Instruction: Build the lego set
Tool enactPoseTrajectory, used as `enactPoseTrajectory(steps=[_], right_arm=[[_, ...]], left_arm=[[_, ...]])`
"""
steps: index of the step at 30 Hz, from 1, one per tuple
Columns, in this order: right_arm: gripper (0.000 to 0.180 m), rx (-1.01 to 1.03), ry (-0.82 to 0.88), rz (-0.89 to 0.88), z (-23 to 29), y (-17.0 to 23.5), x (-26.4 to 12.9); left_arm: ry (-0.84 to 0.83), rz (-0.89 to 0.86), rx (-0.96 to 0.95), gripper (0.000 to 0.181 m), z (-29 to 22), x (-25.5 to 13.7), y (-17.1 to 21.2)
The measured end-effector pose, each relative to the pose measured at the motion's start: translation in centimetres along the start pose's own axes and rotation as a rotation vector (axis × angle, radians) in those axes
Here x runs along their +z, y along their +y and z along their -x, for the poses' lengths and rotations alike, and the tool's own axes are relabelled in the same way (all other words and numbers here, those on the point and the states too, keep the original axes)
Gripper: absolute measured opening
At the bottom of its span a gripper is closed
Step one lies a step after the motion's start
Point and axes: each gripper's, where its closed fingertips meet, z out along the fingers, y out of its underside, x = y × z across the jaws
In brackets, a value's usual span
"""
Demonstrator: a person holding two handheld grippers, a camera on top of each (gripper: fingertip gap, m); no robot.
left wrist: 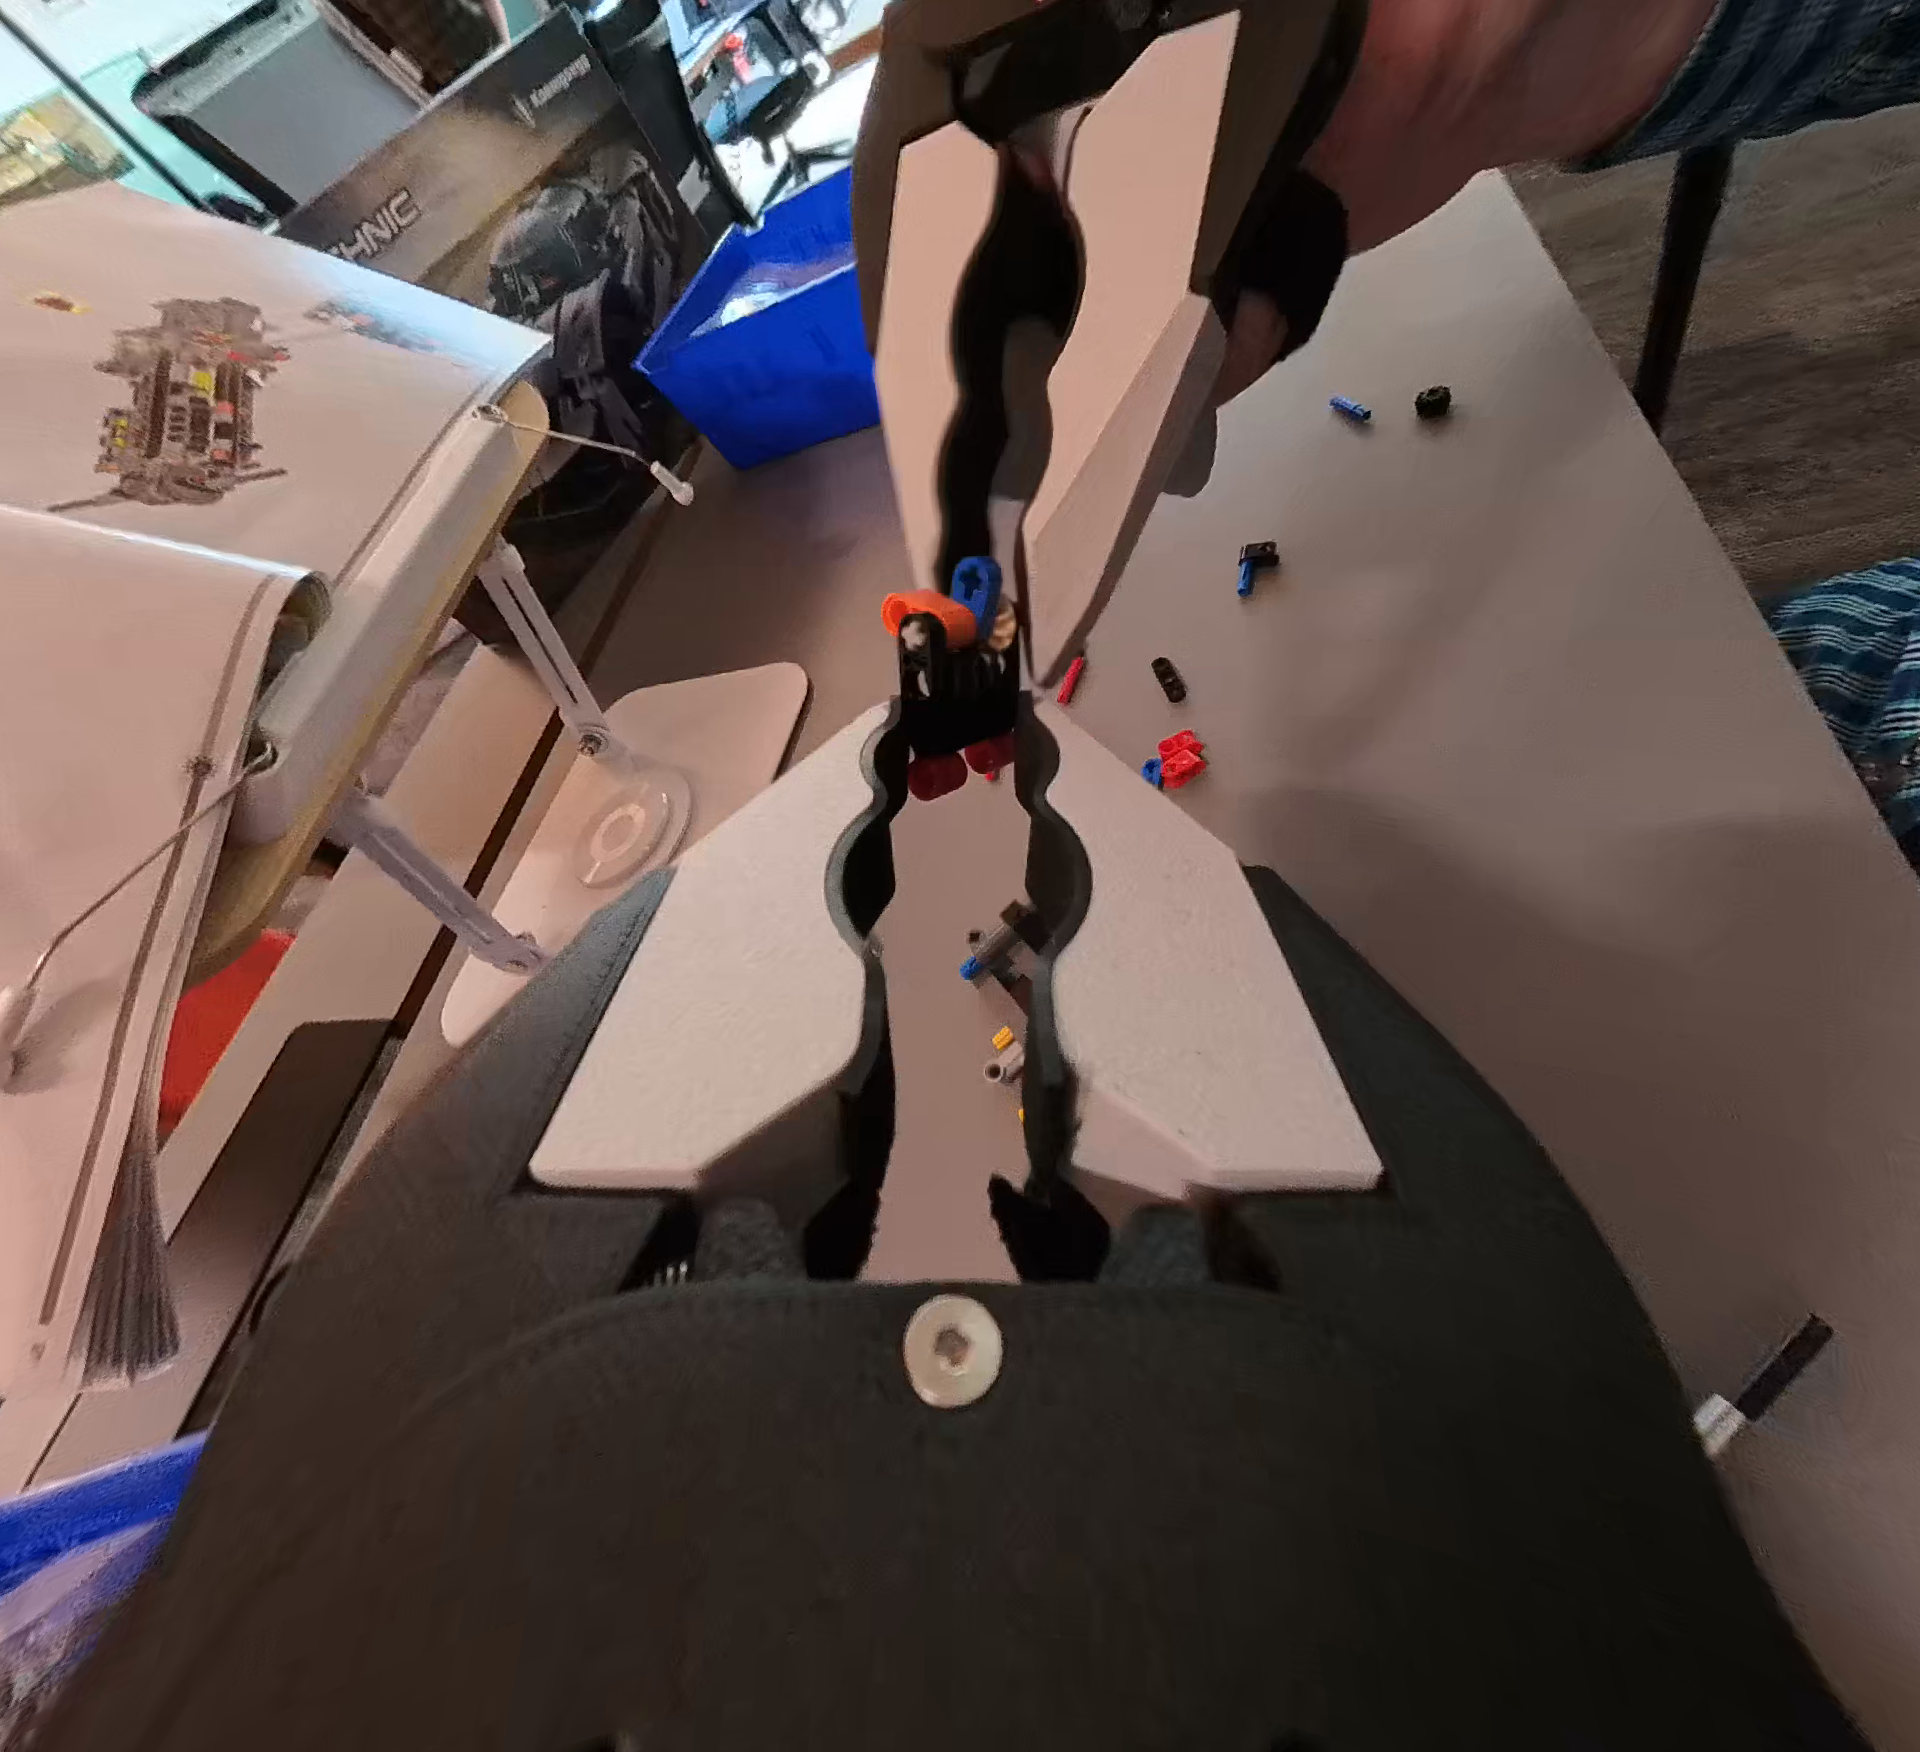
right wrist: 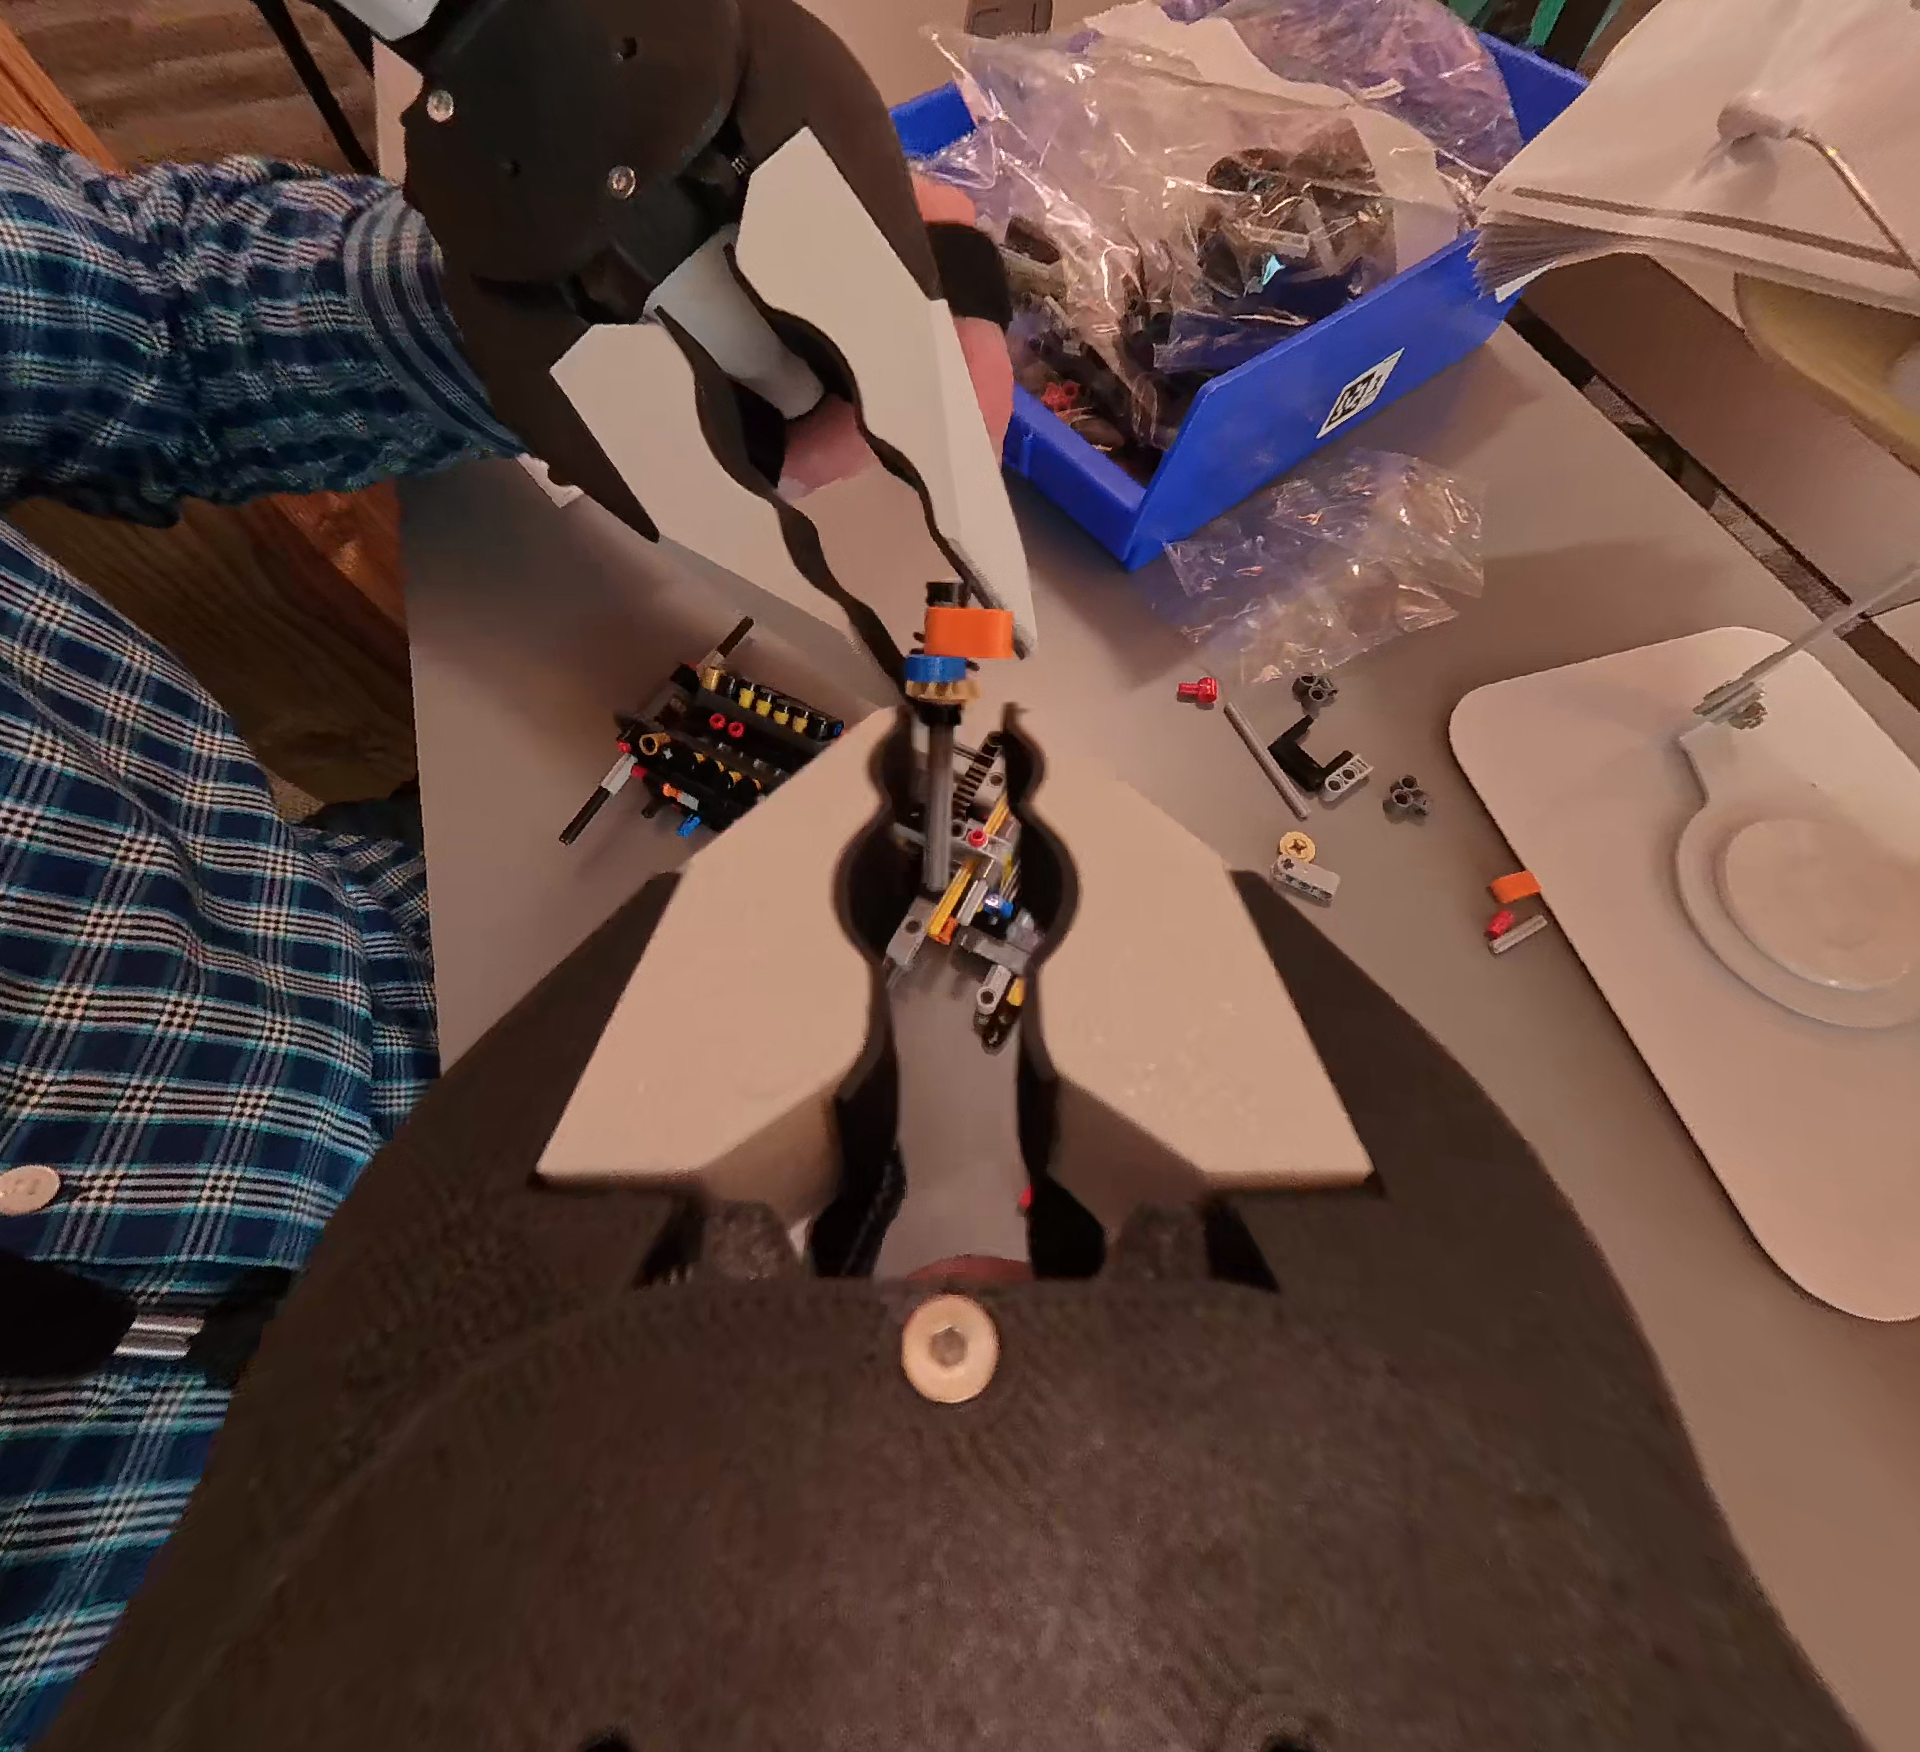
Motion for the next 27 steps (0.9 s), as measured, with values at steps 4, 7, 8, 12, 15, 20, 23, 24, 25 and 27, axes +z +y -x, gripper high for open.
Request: enactPoseTrajectory(steps=[4,7,8,12,15,20,23,24,25,27], right_arm=[[0.031,0.069,-0.066,-0.074,0.3,-1.0,-0.5],[0.03,0.109,-0.1,-0.134,0.2,-1.8,-0.8],[0.027,0.12,-0.119,-0.157,0.3,-2.2,-1.0],[0.015,0.134,-0.144,-0.175,0.3,-2.3,-1.1],[0.006,0.107,-0.121,-0.191,0.2,-2.6,-1.4],[0.004,0.098,-0.097,-0.206,0.1,-3.0,-1.7],[0.01,0.077,-0.11,-0.183,0.3,-2.8,-1.8],[0.014,0.067,-0.122,-0.165,0.5,-2.7,-1.7],[0.015,0.052,-0.128,-0.147,0.5,-2.5,-1.6],[0.015,0.018,-0.144,-0.119,0.8,-2.3,-1.5]], left_arm=[[0.003,-0.032,0.018,0.018,0.0,-0.1,-0.5],[0.005,-0.031,0.043,0.018,0.0,0.0,-0.6],[0.012,-0.03,0.045,0.017,-0.1,0.1,-0.6],[0.015,-0.026,0.044,0.016,-0.2,0.2,-0.6],[0.02,-0.027,0.033,0.014,-0.2,0.3,-0.7],[0.028,-0.032,0.019,0.005,-0.1,0.5,-0.9],[0.033,-0.028,0.031,0.005,-0.3,0.7,-0.9],[0.032,-0.025,0.041,0.005,-0.2,0.7,-0.9],[0.033,-0.025,0.051,0.005,-0.2,0.7,-0.9],[0.043,-0.031,0.076,0.005,-0.3,0.5,-1.2]])
